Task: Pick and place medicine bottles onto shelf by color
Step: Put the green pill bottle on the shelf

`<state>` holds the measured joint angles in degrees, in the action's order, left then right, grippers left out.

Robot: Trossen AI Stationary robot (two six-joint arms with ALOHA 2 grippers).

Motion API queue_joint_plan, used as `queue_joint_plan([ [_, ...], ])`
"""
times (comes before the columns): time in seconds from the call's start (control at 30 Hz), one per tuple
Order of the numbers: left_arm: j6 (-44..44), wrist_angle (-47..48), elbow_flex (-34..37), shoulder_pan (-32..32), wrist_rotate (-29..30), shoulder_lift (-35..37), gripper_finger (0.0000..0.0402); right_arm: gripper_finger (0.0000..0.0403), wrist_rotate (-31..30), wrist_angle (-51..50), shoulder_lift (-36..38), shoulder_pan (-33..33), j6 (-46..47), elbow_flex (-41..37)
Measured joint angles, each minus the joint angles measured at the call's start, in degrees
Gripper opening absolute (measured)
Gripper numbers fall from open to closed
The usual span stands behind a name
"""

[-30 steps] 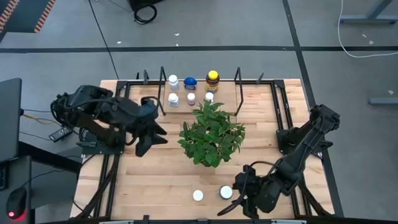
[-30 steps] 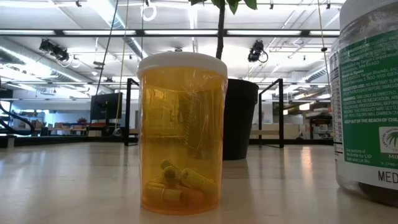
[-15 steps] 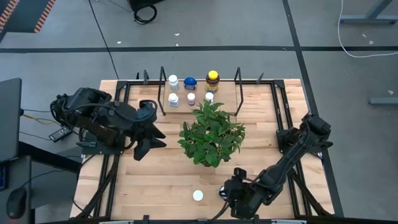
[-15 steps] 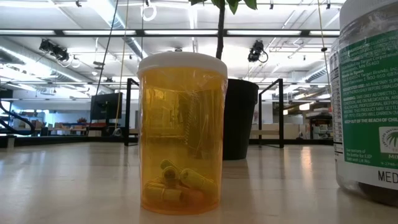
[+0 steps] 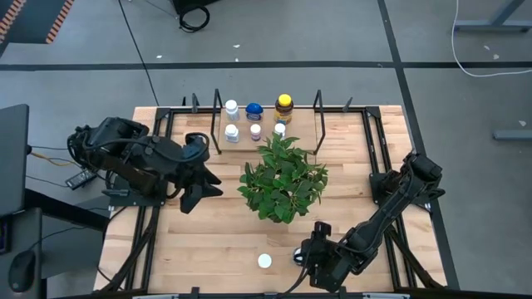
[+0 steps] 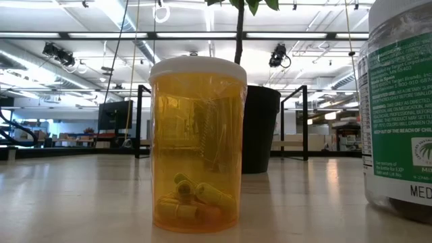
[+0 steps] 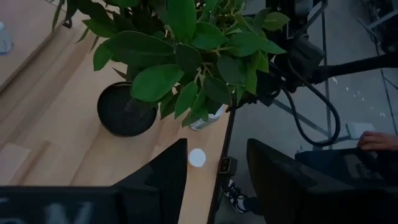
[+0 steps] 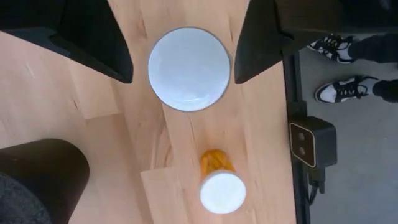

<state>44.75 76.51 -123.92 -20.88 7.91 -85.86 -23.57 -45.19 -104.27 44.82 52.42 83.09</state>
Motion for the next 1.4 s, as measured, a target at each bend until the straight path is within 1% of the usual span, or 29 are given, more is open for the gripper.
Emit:
queue_joint_plan([
  [0.13, 0.79, 0.00, 0.00, 0.00, 0.01, 0.00, 0.0172, 0.0322, -0.51, 1.03, 0.00, 0.00, 0.04, 0.00],
  [0.27, 0.89, 0.00, 0.00, 0.00, 0.02, 0.00, 0.0172, 0.0337, -0.61, 1.63, -0.21, -0.01, 0.04, 0.00],
  [0.43, 1.08, 0.00, 0.00, 0.00, 0.02, 0.00, 0.0172, 0.0338, -0.90, 1.70, -0.39, 0.00, -0.18, 0.00],
  [0.63, 1.04, 0.01, 0.00, 0.00, 0.02, 0.00, 0.0172, 0.0337, -1.98, 2.01, -0.42, 0.00, -3.07, -0.41],
  [0.97, -0.27, 0.04, 0.00, 0.02, 0.03, 0.00, 0.0172, 0.0337, -0.84, 5.52, -0.44, 0.42, -2.62, -2.64],
  [1.23, -1.58, 0.05, 0.00, 0.02, 0.02, 0.00, 0.0172, 0.0337, -2.81, 4.74, -0.44, 0.33, -4.02, -2.68],
  [1.4, -1.90, 0.05, 0.00, 0.02, 0.02, 0.00, 0.0172, 0.0337, -3.01, 5.54, -0.42, 0.30, -3.33, -5.20],
])
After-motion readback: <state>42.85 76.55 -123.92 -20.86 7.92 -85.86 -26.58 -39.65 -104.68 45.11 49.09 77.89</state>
